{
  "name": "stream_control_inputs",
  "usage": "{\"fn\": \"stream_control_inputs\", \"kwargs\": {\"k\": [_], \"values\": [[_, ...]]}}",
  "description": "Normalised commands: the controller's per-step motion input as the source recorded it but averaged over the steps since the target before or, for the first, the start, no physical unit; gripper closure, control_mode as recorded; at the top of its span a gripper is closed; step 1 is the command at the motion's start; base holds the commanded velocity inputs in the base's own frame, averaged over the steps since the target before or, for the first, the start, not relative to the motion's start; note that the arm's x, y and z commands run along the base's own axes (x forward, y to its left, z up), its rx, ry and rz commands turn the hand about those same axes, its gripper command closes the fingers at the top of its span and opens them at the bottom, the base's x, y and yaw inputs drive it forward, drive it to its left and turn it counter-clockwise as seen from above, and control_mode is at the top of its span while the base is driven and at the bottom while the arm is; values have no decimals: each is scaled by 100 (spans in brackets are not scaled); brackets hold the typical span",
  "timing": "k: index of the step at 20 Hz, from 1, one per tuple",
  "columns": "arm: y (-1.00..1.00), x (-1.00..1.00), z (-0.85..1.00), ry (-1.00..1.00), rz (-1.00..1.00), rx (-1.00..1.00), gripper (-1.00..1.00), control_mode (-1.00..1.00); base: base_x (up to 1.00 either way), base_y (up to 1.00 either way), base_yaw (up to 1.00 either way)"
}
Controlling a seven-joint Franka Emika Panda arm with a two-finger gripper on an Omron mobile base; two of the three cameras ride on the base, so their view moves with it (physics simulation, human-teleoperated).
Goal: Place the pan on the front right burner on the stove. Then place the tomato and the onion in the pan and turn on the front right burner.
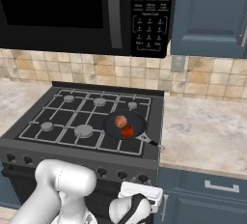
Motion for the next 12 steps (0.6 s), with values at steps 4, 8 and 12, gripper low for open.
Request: {"fn": "stream_control_inputs", "kwargs": {"k": [4, 8, 12], "values": [[-27, 0, 12, -3, 0, 0, 100, -100, 0, 0, 0], [-24, 4, 13, -1, 0, 0, 100, -100, 0, 0, 0], [-16, 4, 14, -3, 0, -1, 100, -100, 0, 0, 0]]}}
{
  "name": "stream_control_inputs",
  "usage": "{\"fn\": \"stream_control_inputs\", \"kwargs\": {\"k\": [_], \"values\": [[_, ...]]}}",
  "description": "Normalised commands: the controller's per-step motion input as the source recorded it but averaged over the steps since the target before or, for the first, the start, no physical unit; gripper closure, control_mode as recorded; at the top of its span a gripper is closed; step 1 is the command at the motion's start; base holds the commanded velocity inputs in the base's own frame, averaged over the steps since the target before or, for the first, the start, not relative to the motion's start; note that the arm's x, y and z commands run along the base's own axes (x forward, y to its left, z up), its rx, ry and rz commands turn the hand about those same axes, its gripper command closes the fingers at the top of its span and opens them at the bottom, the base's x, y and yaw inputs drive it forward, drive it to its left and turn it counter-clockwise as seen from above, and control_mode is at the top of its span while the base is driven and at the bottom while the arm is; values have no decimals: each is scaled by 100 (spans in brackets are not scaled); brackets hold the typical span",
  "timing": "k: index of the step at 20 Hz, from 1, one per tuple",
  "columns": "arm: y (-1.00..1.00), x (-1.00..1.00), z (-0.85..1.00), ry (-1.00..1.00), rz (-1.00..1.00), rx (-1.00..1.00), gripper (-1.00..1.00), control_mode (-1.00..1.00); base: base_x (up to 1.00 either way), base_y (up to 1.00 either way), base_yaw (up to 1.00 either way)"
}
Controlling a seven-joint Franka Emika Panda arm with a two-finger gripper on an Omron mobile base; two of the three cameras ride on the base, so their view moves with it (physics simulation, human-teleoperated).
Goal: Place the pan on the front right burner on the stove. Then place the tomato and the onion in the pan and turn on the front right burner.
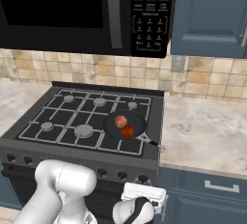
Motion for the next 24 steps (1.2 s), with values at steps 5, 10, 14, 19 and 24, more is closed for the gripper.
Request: {"fn": "stream_control_inputs", "kwargs": {"k": [5, 10, 14, 19, 24], "values": [[-1, 8, 11, -13, 0, -17, 100, -100, 0, 0, 0], [0, 10, 11, -18, 0, -37, 100, -100, 0, 0, 0], [-1, 1, 24, -6, 0, -52, 100, -100, 0, 0, 0], [0, 1, 24, 0, 0, -62, 100, -100, 0, 0, 0], [0, 4, 8, 0, 0, -60, 100, -100, 0, 0, 0]]}}
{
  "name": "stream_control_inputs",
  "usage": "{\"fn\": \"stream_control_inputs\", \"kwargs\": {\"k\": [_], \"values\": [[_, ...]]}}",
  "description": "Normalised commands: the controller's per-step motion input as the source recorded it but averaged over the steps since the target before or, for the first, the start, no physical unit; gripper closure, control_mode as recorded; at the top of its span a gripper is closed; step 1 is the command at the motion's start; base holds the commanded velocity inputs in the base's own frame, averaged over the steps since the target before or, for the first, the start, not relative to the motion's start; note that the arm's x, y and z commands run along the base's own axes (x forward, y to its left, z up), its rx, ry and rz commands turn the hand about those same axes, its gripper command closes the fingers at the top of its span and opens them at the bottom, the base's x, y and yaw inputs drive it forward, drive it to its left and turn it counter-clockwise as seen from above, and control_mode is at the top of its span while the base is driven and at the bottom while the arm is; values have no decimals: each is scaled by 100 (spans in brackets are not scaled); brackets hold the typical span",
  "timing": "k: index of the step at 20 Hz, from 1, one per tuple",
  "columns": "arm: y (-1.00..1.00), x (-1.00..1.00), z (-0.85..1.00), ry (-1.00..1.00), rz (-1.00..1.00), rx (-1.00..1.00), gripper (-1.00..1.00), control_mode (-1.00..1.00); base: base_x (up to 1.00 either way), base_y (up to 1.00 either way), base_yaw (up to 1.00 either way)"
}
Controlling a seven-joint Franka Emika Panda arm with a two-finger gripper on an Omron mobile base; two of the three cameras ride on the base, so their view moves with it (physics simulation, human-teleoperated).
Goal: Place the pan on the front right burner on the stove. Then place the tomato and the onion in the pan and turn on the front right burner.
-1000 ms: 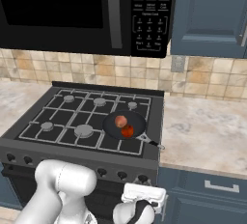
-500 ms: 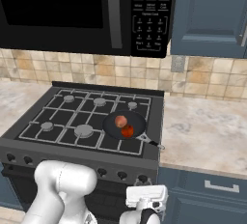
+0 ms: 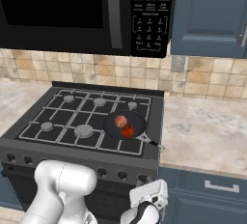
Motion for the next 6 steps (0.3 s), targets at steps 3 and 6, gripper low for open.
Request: {"fn": "stream_control_inputs", "kwargs": {"k": [3, 6], "values": [[0, 0, 0, 1, 0, -39, 100, -100, 0, 0, 0], [0, 0, 0, 0, 0, -21, 100, -100, 0, 0, 0]]}}
